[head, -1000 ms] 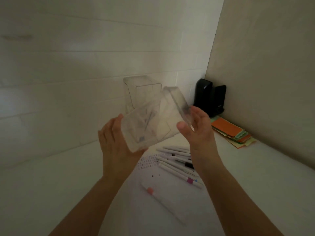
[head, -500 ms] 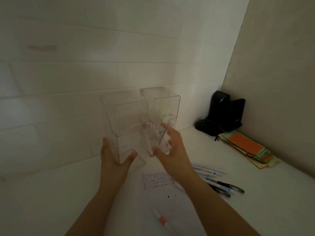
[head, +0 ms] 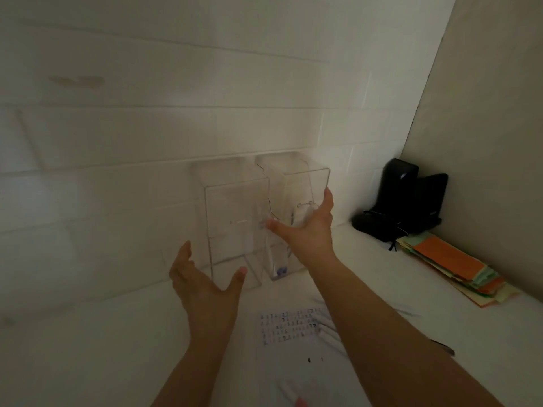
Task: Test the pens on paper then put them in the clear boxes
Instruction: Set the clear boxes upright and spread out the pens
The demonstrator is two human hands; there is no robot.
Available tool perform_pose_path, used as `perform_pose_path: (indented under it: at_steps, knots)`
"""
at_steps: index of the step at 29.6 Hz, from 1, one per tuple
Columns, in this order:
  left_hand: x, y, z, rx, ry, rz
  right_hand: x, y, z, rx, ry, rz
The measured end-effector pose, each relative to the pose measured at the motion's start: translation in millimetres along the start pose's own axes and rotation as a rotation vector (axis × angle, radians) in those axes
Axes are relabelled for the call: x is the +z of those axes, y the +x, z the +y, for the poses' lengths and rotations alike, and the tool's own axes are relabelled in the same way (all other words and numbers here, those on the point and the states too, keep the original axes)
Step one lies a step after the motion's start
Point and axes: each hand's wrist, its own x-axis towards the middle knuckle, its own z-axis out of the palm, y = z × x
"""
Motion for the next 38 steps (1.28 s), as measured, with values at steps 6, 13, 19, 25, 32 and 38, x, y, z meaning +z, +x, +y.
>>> perform_pose_path:
  at_steps: [6,13,19,25,32,38]
  knots:
    - [-10,-29,36,0.428,-0.040,-0.083,-31,-18,0,-0.024,0.170,0.127]
    - [13,-62,85,0.605,0.062,-0.488,-110,-88,-2,-0.054,0.401,0.247]
    - [13,-89,113,0.744,0.275,-0.442,-129,-150,23,0.043,0.502,0.088]
    - [-10,-98,103,0.800,0.299,-0.431,-149,-165,28,0.092,0.597,0.022]
    - [-44,-71,97,1.067,0.621,-0.339,-204,-153,44,0.107,0.315,-0.142]
    - [-48,-57,84,1.365,0.804,-0.262,-231,-152,66,0.135,0.135,-0.282]
